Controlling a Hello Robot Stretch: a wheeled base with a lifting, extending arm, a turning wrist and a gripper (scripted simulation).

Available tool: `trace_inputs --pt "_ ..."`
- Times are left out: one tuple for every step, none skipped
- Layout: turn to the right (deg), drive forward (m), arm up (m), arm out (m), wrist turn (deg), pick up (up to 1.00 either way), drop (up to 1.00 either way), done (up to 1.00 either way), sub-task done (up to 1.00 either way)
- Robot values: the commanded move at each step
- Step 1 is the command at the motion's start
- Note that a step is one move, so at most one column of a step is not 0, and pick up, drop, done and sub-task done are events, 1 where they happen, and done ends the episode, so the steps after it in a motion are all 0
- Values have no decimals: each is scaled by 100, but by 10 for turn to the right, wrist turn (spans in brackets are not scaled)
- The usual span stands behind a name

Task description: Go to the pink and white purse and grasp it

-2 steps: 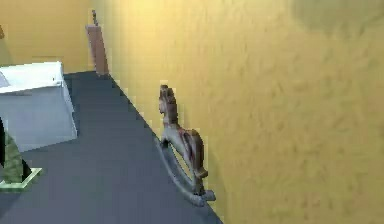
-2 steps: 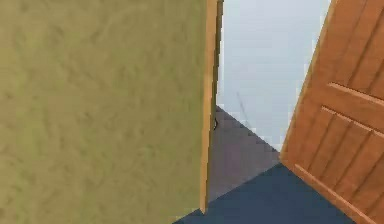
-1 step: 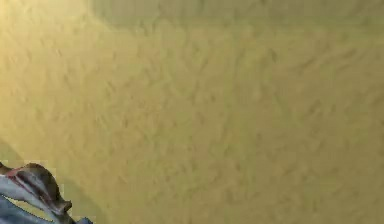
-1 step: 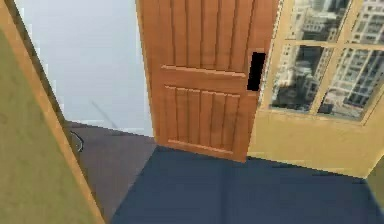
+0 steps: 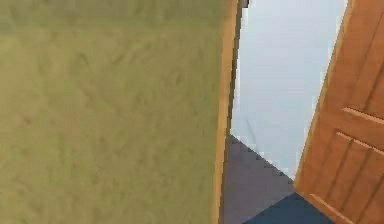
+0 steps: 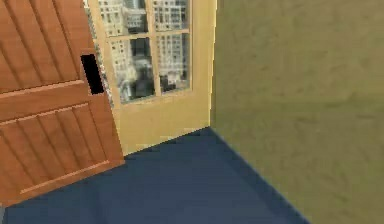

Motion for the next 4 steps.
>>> trace_inputs --pt "330 0 0 0 0 0 0 0 0" --pt "0 55 0 0 0 0 0 0 0" --pt "-30 0 0 0 0 0 0 0 0" --pt "0 65 0 0 0 0 0 0 0"
